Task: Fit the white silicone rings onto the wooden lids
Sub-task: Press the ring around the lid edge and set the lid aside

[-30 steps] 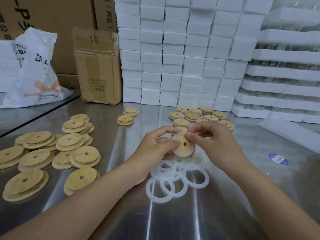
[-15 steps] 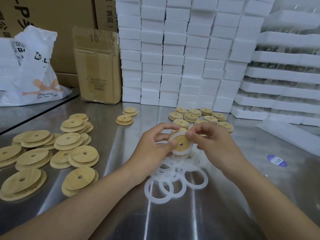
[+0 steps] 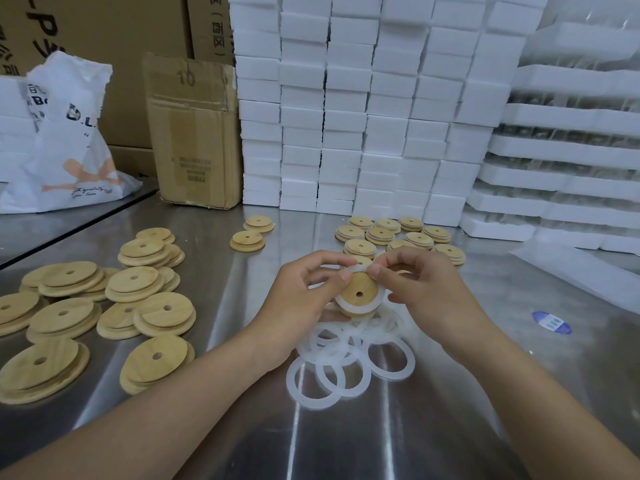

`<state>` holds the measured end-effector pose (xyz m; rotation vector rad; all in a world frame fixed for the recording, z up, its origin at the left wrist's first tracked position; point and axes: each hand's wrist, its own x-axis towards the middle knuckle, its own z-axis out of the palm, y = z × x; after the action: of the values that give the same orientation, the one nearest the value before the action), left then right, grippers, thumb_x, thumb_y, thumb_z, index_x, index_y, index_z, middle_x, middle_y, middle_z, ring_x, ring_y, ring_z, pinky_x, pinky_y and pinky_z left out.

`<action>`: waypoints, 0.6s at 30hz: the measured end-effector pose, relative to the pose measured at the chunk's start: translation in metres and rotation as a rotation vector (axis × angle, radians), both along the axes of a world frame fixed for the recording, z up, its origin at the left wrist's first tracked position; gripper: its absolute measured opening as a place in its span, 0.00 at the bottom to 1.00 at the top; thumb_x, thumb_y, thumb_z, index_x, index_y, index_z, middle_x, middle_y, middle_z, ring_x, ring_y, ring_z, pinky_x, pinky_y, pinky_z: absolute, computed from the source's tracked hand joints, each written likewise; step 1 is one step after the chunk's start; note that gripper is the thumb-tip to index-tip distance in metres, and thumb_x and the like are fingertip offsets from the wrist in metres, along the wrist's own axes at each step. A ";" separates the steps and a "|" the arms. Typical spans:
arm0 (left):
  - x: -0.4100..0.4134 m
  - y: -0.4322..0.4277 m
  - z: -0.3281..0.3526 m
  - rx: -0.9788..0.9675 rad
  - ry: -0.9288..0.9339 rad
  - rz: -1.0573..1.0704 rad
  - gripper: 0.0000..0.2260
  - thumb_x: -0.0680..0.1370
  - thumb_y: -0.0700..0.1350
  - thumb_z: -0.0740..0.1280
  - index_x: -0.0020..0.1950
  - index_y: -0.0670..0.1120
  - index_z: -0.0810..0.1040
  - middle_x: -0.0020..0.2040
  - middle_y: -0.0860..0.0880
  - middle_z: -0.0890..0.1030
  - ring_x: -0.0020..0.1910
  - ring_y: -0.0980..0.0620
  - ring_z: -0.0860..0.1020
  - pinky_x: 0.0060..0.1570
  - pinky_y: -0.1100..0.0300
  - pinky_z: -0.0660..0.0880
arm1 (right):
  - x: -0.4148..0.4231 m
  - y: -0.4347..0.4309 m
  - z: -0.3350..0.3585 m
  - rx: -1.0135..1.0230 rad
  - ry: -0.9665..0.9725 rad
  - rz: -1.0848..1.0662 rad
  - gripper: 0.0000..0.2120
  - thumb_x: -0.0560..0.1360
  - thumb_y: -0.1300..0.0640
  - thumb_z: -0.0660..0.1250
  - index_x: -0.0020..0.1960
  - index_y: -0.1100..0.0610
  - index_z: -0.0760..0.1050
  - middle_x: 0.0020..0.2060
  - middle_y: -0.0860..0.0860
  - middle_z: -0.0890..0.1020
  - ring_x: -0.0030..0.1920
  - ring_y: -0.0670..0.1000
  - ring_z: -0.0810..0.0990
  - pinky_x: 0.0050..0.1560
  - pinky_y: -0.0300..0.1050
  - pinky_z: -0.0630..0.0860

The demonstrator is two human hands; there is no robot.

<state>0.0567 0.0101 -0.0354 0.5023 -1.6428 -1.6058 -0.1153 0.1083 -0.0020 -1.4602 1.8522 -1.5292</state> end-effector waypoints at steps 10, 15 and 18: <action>0.000 -0.001 0.000 0.009 0.032 -0.018 0.08 0.83 0.42 0.72 0.61 0.50 0.85 0.53 0.42 0.89 0.55 0.43 0.88 0.46 0.44 0.87 | -0.002 0.001 0.000 0.042 -0.090 0.044 0.06 0.81 0.57 0.72 0.46 0.57 0.85 0.45 0.52 0.88 0.50 0.53 0.87 0.52 0.51 0.87; -0.002 -0.002 -0.001 -0.007 0.027 0.009 0.07 0.82 0.43 0.74 0.57 0.52 0.88 0.56 0.43 0.87 0.56 0.44 0.87 0.45 0.44 0.87 | -0.004 0.002 0.002 0.078 -0.113 0.071 0.08 0.82 0.57 0.71 0.45 0.57 0.85 0.46 0.51 0.89 0.51 0.52 0.88 0.53 0.49 0.86; -0.002 -0.002 -0.002 -0.010 0.020 -0.006 0.07 0.81 0.43 0.74 0.58 0.51 0.88 0.56 0.45 0.87 0.57 0.45 0.87 0.46 0.44 0.87 | -0.004 0.003 0.002 0.093 -0.121 0.069 0.07 0.82 0.57 0.71 0.47 0.59 0.85 0.46 0.53 0.89 0.51 0.53 0.88 0.54 0.49 0.86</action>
<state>0.0550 0.0079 -0.0370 0.4758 -1.6381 -1.6010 -0.1198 0.1108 0.0002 -1.3451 1.7603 -1.4465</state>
